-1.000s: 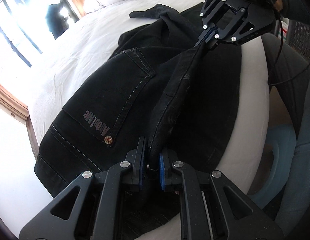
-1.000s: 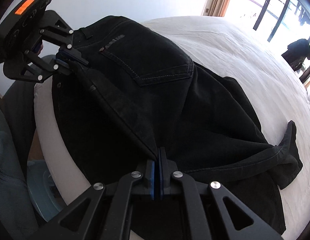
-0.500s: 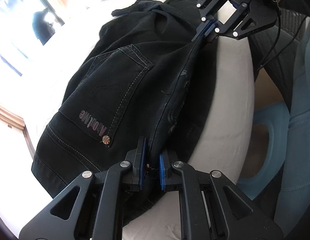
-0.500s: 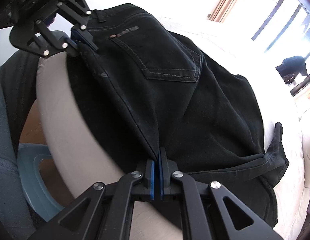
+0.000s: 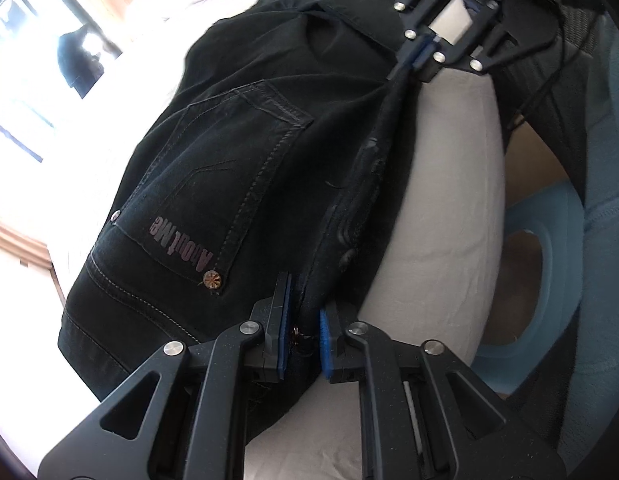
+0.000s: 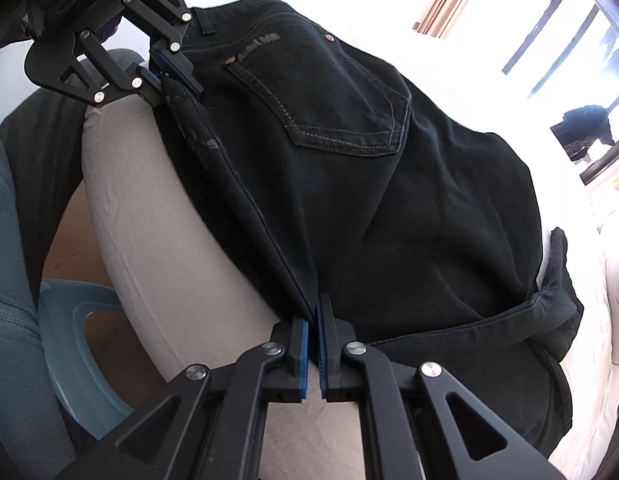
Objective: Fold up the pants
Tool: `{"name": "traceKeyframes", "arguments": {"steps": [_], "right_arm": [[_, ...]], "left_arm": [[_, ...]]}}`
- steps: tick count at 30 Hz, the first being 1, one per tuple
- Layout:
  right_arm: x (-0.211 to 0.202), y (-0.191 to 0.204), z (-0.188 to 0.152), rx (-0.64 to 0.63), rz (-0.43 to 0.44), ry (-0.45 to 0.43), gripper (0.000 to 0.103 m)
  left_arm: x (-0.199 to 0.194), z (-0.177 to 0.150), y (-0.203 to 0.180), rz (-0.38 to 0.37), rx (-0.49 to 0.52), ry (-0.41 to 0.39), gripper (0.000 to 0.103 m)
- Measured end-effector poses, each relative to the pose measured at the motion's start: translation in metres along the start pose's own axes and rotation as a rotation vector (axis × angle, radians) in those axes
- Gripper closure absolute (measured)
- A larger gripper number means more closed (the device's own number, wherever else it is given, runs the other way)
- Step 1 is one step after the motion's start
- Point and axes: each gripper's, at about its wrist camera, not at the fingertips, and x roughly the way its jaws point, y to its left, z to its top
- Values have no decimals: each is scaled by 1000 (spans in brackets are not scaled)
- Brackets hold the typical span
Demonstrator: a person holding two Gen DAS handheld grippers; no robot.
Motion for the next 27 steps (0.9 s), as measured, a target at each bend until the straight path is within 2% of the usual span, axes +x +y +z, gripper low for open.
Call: {"name": "traceKeyframes", "arguments": {"steps": [3, 6, 8, 9, 10, 12, 15, 19, 20, 21, 23, 25, 26, 27], "right_arm": [[2, -2, 2, 7, -11, 0, 95], [1, -1, 3, 12, -26, -5, 95], [5, 0, 2, 13, -35, -8, 95], [5, -1, 2, 18, -37, -10, 95], [6, -1, 2, 22, -38, -12, 95], [7, -3, 3, 28, -42, -15, 95], [12, 1, -2, 44, -63, -15, 95], [9, -3, 2, 95, -57, -14, 89], [6, -5, 3, 113, -46, -22, 82], [2, -5, 4, 130, -35, -34, 70], [-2, -8, 3, 171, -27, -58, 57], [-2, -11, 0, 204, 3, -59, 55], [-1, -13, -3, 216, 21, -56, 49], [0, -13, -6, 222, 36, -55, 47]], "left_arm": [[2, 1, 7, -10, -46, -16, 88], [0, 6, 14, -14, -104, 17, 84], [-7, 4, 17, -32, -138, 38, 65], [-13, 3, 19, -40, -150, 37, 39], [-21, 0, 18, -40, -159, 28, 29], [-32, 1, 25, -57, -176, 18, 29], [-44, 3, 33, -34, -219, 10, 29], [-57, 28, 43, -61, -323, -91, 29], [-56, 36, 43, -65, -343, -112, 29], [-53, 47, 45, -72, -368, -131, 29], [-38, 73, 51, -116, -424, -158, 29], [-21, 92, 57, -162, -465, -175, 29], [-8, 102, 61, -176, -486, -173, 29], [4, 110, 66, -188, -509, -170, 30]]}}
